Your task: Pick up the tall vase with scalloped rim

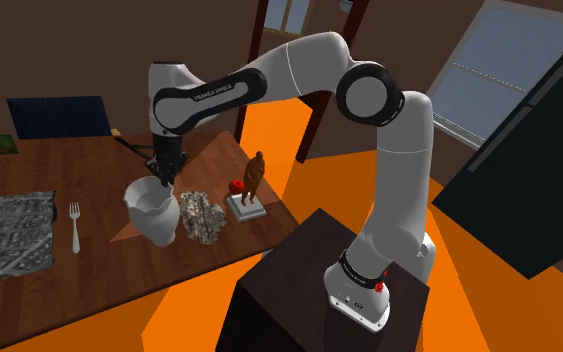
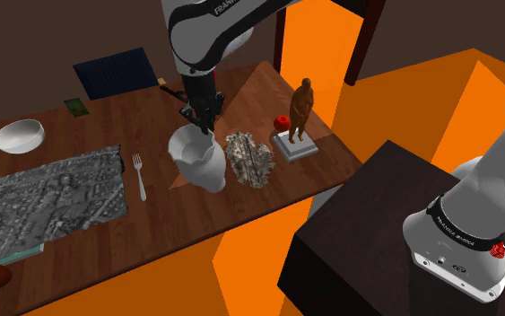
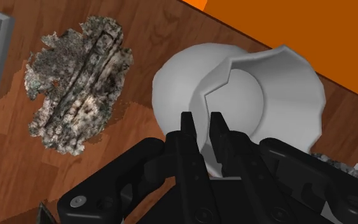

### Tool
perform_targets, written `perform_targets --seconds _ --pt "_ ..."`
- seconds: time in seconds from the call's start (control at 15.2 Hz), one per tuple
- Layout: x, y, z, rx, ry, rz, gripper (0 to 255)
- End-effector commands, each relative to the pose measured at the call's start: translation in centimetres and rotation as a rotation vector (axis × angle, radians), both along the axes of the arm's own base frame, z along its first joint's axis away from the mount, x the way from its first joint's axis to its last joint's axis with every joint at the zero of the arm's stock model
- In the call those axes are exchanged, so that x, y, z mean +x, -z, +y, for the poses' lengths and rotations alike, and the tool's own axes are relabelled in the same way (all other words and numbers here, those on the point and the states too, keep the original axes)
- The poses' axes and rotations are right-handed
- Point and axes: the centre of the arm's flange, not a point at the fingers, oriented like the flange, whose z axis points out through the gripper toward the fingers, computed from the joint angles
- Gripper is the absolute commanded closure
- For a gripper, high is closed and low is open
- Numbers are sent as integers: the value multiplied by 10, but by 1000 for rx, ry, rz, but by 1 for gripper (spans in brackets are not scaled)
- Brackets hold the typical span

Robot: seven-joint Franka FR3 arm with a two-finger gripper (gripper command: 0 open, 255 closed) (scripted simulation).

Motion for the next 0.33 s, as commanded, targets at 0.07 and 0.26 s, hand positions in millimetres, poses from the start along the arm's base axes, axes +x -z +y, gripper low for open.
perform_targets --seconds 0.07,0.26 --pt "0 -16 0 0 0 -1 255" --pt "0 -22 0 0 0 -1 255"
